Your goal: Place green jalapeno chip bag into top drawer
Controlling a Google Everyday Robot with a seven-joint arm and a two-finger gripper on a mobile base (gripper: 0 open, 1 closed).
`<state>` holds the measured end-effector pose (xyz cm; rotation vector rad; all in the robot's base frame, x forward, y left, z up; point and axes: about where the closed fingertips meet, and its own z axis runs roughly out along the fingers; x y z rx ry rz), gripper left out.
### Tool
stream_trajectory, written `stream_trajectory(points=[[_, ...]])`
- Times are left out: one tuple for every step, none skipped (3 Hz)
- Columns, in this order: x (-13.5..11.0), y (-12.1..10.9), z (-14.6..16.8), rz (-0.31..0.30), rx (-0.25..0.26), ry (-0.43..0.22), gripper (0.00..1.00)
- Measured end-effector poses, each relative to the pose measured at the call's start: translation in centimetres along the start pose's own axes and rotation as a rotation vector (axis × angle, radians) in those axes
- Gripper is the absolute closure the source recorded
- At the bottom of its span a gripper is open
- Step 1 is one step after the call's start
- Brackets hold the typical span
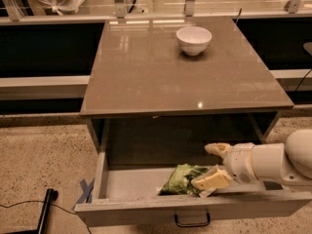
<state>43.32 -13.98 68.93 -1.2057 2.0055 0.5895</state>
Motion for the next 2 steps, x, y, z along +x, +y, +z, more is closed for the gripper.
stream_trajectory(points=[[-0.03,-0.39,-1.16,0.052,0.007,-0.049,0.0],[-0.05,-0.39,-1.25,0.056,0.008,-0.052,0.0]])
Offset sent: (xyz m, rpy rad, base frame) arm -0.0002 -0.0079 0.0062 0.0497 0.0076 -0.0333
